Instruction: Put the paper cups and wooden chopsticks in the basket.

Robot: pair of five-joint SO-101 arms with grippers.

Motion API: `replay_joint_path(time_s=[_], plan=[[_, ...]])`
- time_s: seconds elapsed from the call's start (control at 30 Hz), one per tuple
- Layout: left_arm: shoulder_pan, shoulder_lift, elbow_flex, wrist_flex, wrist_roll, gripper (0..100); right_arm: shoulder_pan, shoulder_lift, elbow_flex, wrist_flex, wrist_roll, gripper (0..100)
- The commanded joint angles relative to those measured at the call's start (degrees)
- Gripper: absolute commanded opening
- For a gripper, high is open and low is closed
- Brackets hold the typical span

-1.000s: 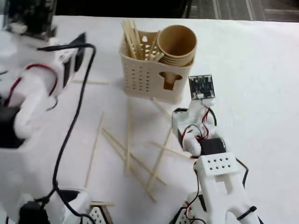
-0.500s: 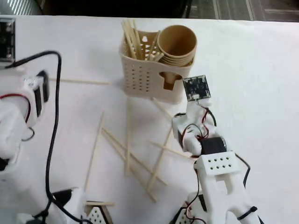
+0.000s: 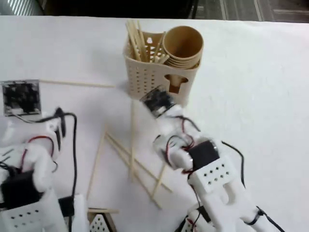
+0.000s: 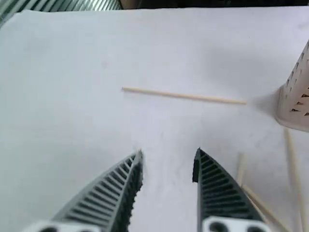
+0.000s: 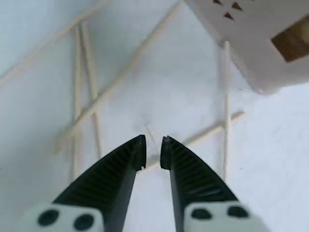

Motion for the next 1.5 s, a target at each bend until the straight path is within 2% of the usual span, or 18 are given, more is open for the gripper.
replay_joint_path(time_s=[0.0,0.17,0.27,0.4,0.6,0.77,0.93,1.23,1.47], plan=[[-1.4,-4.0,8.4,-6.5,3.3,18,-6.5,-0.7,-3.0,-0.1,0.5,6.7],[-5.5,-5.6,13.5,-11.6,6.7,18,-12.1,6.5,-7.1,-1.5,0.3,8.5],[-7.0,-5.6,17.0,-14.2,8.7,18,-14.5,15.8,-12.7,-1.3,0.3,12.6],[-8.7,-5.7,21.5,-19.2,8.6,18,-17.6,29.4,-20.1,-1.8,0.2,13.4],[-9.6,-5.8,22.4,-19.7,8.4,18,-22.3,46.1,-26.1,-5.6,0.1,13.4],[-10.6,-5.8,22.4,-19.7,8.4,18,-22.4,53.5,-31.5,-5.2,-3.5,14.2],[-10.6,-5.8,22.4,-19.7,8.4,18,-22.3,56.2,-32.7,-5.1,-4.6,21.3],[-10.6,-5.8,22.4,-19.5,8.4,18,-19.1,57.4,-32.3,-7.3,-4.2,21.2],[-10.6,-5.8,22.4,-19.4,8.4,18,-18.8,66.4,-34.3,-7.2,-4.2,21.1]])
